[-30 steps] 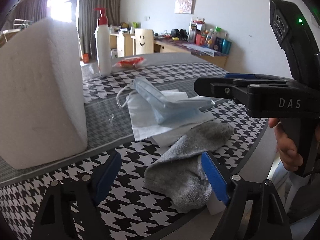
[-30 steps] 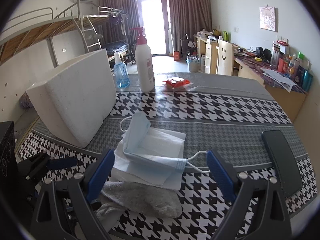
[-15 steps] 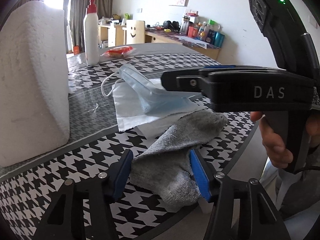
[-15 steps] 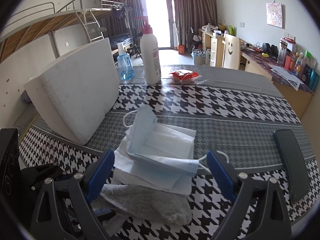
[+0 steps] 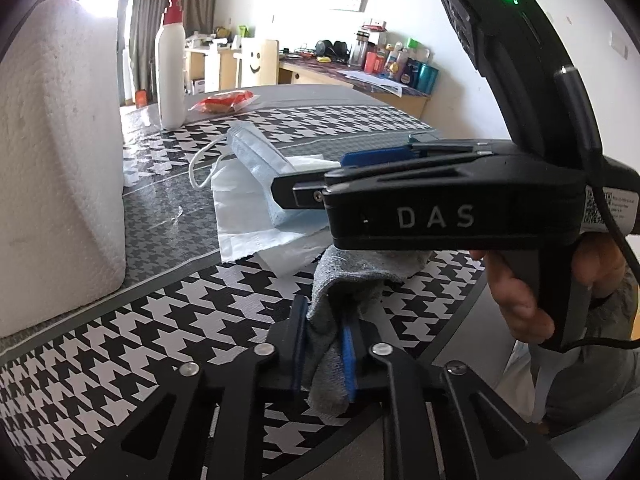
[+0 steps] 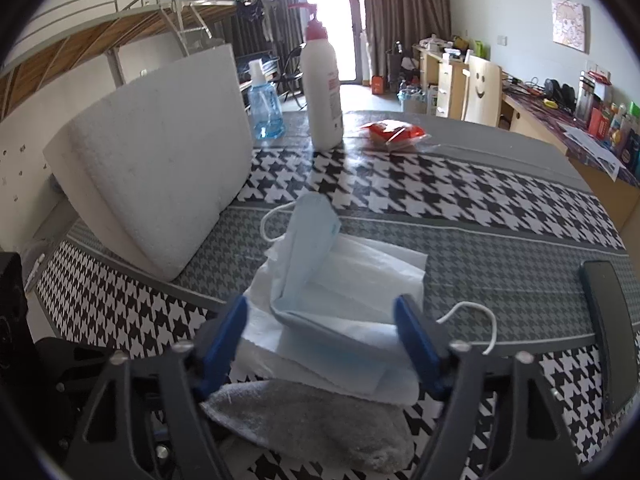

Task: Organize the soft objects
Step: 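Close the left tool on the grey cloth while the right tool grasps the blue mask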

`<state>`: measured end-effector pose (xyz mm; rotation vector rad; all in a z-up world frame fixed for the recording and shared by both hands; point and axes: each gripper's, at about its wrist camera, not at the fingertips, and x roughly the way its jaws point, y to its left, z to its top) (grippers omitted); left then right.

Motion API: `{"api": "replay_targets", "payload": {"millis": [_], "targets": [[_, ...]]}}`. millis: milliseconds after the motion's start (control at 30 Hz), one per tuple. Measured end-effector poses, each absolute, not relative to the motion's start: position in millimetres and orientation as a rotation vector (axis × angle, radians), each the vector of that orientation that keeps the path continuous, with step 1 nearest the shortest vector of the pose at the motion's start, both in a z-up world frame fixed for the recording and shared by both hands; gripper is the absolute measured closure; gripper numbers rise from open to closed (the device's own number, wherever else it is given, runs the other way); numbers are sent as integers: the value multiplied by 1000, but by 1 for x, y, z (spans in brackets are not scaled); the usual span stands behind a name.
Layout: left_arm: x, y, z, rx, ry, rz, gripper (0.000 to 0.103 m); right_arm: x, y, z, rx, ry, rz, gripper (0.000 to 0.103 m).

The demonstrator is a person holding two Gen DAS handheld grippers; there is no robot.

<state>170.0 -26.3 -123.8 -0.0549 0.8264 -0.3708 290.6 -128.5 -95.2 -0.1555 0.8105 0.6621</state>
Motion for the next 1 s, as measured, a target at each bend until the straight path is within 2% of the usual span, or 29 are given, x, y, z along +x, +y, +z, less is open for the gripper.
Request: {"api": "replay_targets", "payload": {"millis": [67,133,267,333,467,567,800,1000], "targets": [[171,-24,-124,-71,834,-374,88,290,-127,-97,-161,817,667,37],[171,-22,-124,-82,842,-375,88,289,-126,-98,-167,827,677,49],[171,-20,-123,-87,838,-378,89,286,-122,-99,-197,827,680,59],[170,-20,-123,-92,833,-385,89,283,-121,-99,-204,825,683,72],[167,-17,-123,-93,835,-388,92,280,-117,-100,-224,831,690,87],[161,-17,-121,-88,826,-394,95,278,-117,-102,-228,857,689,89],[151,-16,-114,-93,809,-396,96,265,-130,-93,-215,835,695,93],[139,-13,-101,-94,767,-399,96,258,-144,-81,-170,812,673,94]]}}
